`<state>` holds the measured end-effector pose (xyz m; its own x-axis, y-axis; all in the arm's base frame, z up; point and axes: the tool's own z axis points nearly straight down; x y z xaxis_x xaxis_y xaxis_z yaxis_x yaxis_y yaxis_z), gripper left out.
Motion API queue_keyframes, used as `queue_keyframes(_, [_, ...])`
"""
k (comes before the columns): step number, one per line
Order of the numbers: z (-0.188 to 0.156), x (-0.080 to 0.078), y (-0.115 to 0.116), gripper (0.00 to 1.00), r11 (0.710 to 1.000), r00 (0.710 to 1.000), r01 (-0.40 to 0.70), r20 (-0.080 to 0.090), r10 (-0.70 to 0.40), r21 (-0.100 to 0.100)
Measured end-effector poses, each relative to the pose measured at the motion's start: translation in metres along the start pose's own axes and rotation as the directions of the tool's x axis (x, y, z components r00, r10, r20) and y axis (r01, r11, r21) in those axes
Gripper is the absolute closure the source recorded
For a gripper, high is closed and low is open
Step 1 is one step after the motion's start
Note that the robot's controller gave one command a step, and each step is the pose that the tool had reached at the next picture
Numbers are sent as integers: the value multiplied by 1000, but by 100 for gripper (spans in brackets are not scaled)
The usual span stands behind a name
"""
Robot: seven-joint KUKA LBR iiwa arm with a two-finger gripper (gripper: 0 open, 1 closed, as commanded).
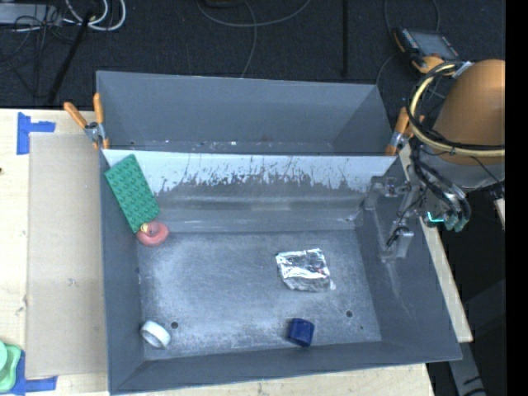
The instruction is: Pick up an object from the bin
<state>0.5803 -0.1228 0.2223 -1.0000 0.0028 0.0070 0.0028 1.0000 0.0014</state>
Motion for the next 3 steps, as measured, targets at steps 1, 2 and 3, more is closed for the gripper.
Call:
queue_keyframes(1, [131, -11, 93, 0, 968, 968, 250, 1, -250, -1])
queue_keyframes(2, [154, -5, 100, 0, 970, 970, 243, 3, -243, 1])
queue_keyframes(3, [153, -6, 100, 100, 969, 969, 246, 6, -246, 3])
